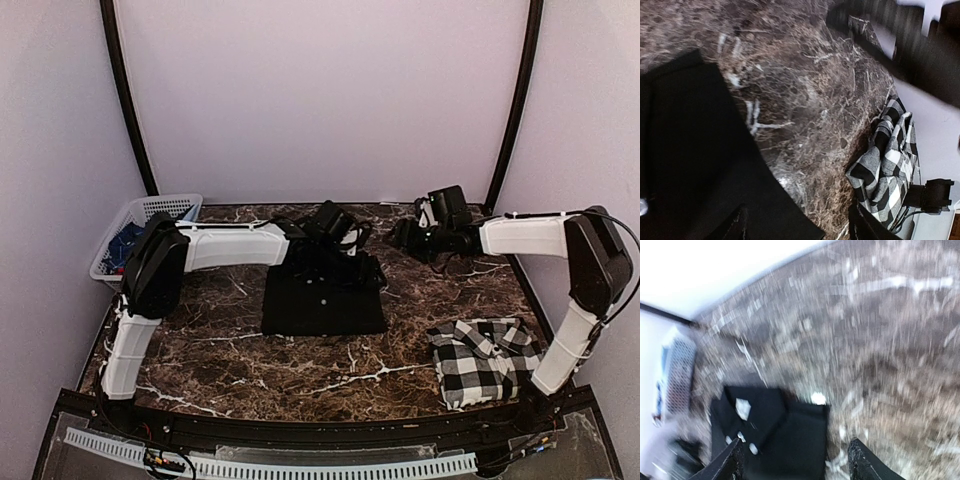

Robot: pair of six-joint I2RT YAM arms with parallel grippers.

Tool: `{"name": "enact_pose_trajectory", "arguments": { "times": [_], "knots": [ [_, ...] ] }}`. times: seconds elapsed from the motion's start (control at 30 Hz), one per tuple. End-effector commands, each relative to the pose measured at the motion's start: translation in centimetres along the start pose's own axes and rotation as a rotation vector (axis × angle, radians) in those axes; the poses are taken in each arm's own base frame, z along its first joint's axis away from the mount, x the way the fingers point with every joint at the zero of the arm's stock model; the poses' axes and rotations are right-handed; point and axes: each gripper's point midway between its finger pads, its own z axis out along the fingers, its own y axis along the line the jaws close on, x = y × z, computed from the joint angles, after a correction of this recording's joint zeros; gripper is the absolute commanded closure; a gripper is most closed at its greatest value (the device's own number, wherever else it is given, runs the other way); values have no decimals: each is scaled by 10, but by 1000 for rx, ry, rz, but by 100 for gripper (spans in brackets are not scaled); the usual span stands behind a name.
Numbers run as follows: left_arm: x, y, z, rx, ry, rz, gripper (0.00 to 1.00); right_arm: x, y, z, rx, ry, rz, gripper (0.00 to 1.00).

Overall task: Fold and stack the long sleeve shirts
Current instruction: Turn over the square-folded shirt at the center of the board, then move the square-folded shirt to the center of the board.

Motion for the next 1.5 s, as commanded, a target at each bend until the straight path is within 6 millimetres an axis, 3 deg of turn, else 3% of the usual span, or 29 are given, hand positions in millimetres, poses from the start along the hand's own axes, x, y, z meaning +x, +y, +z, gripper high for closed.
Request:
{"name": "enact_pose_trajectory", "arguments": {
  "times": [0.0, 0.07, 0.1, 0.13, 0.17, 0.2, 0.23, 0.3, 0.4, 0.5, 0.6, 0.7, 0.83, 1.0, 1.2, 1.47],
  "knots": [
    [-46, 12, -81, -128, -160, -2, 34, 68, -12, 7, 78, 159, -76, 33],
    [-45, 25, -112, -149, -200, -33, 34, 90, -5, 10, 71, 202, -106, 33],
    [-32, 43, -113, -169, -182, -62, 35, 98, -4, 11, 81, 216, -125, 34],
    [-35, 47, -130, -162, -201, -80, 35, 107, -3, 12, 94, 233, -143, 34],
    [-20, 64, -130, -179, -176, -107, 37, 115, -2, 12, 106, 248, -157, 35],
    [-22, 70, -145, -178, -197, -121, 37, 122, -1, 11, 111, 259, -166, 35],
    [-9, 91, -147, -211, -174, -149, 39, 129, 1, 10, 112, 270, -174, 36],
    [7, 111, -158, -245, -156, -179, 42, 140, 2, 7, 134, 284, -196, 38],
    [34, 132, -170, -282, -131, -209, 45, 150, 6, 0, 155, 291, -224, 41],
    [48, 160, -182, -352, -144, -247, 51, 157, 8, -7, 177, 290, -247, 43],
    [68, 189, -189, -434, -139, -316, 64, 162, 21, -12, 186, 293, -293, 44],
    [78, 205, -193, -436, -161, -386, 71, 171, 47, -12, 171, 289, -372, 44],
    [79, 206, -182, -368, -168, -406, 74, 181, 73, -2, 166, 295, -463, 44],
    [73, 205, -168, -318, -158, -427, 79, 184, 77, 12, 184, 302, -485, 45],
    [75, 201, -157, -267, -132, -436, 81, 180, 60, 16, 247, 281, -493, 45],
    [81, 190, -149, -170, -114, -455, 81, 174, 30, 6, 281, 268, -436, 44]
  ]
}}
